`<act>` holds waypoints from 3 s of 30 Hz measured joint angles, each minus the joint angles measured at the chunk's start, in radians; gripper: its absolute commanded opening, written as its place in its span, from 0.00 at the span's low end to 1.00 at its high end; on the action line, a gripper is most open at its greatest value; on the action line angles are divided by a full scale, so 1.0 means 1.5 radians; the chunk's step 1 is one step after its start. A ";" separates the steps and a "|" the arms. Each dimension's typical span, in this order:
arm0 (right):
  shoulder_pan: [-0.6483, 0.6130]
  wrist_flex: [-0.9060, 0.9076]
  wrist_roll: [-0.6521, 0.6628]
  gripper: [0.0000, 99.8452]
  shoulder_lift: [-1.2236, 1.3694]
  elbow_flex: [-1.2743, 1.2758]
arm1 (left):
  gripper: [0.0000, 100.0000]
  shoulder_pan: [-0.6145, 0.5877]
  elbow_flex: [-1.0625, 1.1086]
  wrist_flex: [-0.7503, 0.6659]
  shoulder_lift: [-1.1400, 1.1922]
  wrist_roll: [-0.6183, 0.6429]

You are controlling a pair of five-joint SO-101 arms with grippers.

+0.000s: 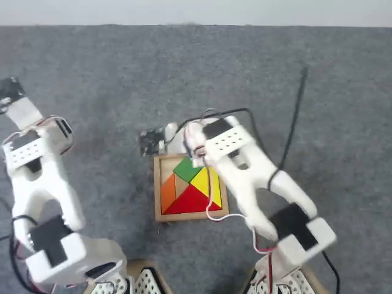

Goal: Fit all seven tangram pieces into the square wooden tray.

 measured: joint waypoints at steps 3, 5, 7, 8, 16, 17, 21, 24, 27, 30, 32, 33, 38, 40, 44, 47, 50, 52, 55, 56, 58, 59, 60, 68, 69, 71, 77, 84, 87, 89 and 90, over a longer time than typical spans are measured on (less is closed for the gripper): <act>-0.025 -0.001 0.016 0.14 0.030 -0.023 | 0.18 -0.017 -0.053 0.025 0.050 0.002; -0.046 -0.001 0.020 0.13 0.040 -0.039 | 0.19 -0.025 -0.098 0.058 0.086 0.002; -0.071 -0.001 0.027 0.13 0.045 -0.052 | 0.19 -0.027 -0.136 0.090 0.114 0.005; -0.083 -0.001 0.037 0.13 0.049 -0.056 | 0.19 -0.027 -0.150 0.101 0.127 0.007; -0.126 -0.001 0.124 0.13 0.086 -0.061 | 0.19 -0.044 -0.177 0.119 0.136 0.015; -0.126 -0.001 0.138 0.13 0.090 -0.061 | 0.19 -0.043 -0.177 0.119 0.136 0.015; -0.127 0.014 0.229 0.14 0.108 -0.064 | 0.19 -0.043 -0.177 0.119 0.136 0.015; -0.128 0.031 0.278 0.14 0.116 -0.074 | 0.18 -0.043 -0.177 0.119 0.136 0.015; -0.128 0.038 0.306 0.20 0.121 -0.081 | 0.18 -0.043 -0.177 0.119 0.136 0.015; -0.128 0.040 0.314 0.24 0.121 -0.081 | 0.18 -0.043 -0.177 0.119 0.136 0.015; -0.128 0.042 0.314 0.24 0.121 -0.081 | 0.19 -0.043 -0.177 0.120 0.136 0.015; -0.128 0.042 0.315 0.24 0.121 -0.081 | 0.19 -0.043 -0.177 0.123 0.136 0.015; -0.126 0.043 0.309 0.24 0.124 -0.092 | 0.19 -0.040 -0.177 0.132 0.136 0.015; -0.119 0.043 0.289 0.24 0.131 -0.110 | 0.19 -0.037 -0.177 0.133 0.136 0.015; -0.099 0.044 0.242 0.24 0.134 -0.140 | 0.19 -0.038 -0.177 0.133 0.136 0.015; -0.094 0.044 0.184 0.24 0.134 -0.147 | 0.19 -0.036 -0.177 0.133 0.136 0.015; -0.084 0.044 0.138 0.24 0.134 -0.148 | 0.19 -0.031 -0.177 0.133 0.136 0.017; -0.080 0.044 0.107 0.22 0.134 -0.148 | 0.19 -0.023 -0.177 0.133 0.136 0.016; -0.081 0.044 0.036 0.10 0.122 -0.148 | 0.19 -0.020 -0.180 0.141 0.136 0.016; -0.081 0.048 0.002 0.05 0.109 -0.148 | 0.19 -0.019 -0.184 0.151 0.136 0.016; -0.071 0.075 -0.069 0.00 0.072 -0.148 | 0.19 -0.012 -0.188 0.184 0.128 0.013; -0.064 0.090 -0.107 0.02 0.050 -0.148 | 0.19 -0.006 -0.188 0.202 0.114 0.001; -0.058 0.104 -0.144 0.02 0.027 -0.148 | 0.19 0.001 -0.186 0.217 0.092 -0.005; 0.020 0.178 -0.407 0.01 -0.173 -0.075 | 0.19 0.108 0.050 0.190 -0.234 -0.050; 0.035 0.178 -0.419 0.01 -0.204 -0.041 | 0.19 0.124 0.092 0.173 -0.283 -0.052; 0.063 0.169 -0.438 0.01 -0.269 0.039 | 0.19 0.153 0.174 0.141 -0.386 -0.061; 0.163 0.113 -0.450 0.01 -0.509 0.320 | 0.19 0.212 0.377 0.120 -0.659 -0.088; 0.239 0.106 -0.451 0.01 -0.793 0.590 | 0.19 0.218 0.575 0.118 -0.919 -0.093; 0.269 0.106 -0.451 0.01 -0.914 0.694 | 0.19 0.218 0.658 0.118 -1.026 -0.093; 0.286 0.118 -0.451 0.01 -0.991 0.751 | 0.19 0.218 0.713 0.118 -1.102 -0.093; 0.298 0.129 -0.451 0.01 -1.028 0.773 | 0.19 0.218 0.740 0.118 -1.137 -0.093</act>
